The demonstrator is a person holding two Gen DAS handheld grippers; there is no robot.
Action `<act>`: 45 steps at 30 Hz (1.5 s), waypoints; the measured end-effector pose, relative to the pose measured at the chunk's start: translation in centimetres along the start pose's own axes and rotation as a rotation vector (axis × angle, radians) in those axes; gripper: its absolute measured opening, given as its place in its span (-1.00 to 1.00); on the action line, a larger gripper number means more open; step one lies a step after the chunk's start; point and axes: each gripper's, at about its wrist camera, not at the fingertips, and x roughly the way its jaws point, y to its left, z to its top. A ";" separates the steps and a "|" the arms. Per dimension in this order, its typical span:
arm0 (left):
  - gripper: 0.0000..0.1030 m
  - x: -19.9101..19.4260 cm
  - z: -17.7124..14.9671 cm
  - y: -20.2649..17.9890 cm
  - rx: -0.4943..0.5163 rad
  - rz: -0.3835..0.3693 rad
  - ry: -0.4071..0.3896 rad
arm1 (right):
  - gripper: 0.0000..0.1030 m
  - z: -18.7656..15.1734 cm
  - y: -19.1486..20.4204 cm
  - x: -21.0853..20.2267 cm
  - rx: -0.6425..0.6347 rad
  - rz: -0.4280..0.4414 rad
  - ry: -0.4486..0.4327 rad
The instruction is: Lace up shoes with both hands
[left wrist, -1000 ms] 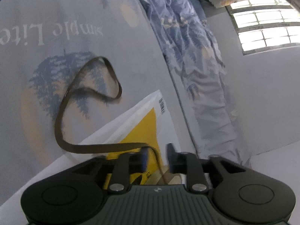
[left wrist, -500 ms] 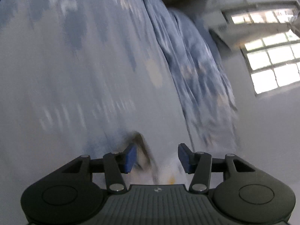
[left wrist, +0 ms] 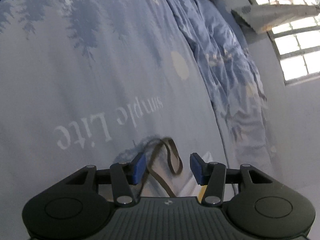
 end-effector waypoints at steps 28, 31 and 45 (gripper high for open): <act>-1.00 1.8 -3.1 -2.5 0.124 -0.059 0.006 | -0.17 -0.1 2.1 -0.1 -0.091 0.036 -0.014; -1.00 0.9 -3.9 -4.3 0.208 -0.133 0.019 | -0.17 0.1 3.1 -0.6 -0.147 0.061 -0.040; -1.00 -0.6 -9.3 -8.1 0.417 -0.535 0.297 | -0.39 0.4 9.5 -3.1 -0.403 0.194 -0.140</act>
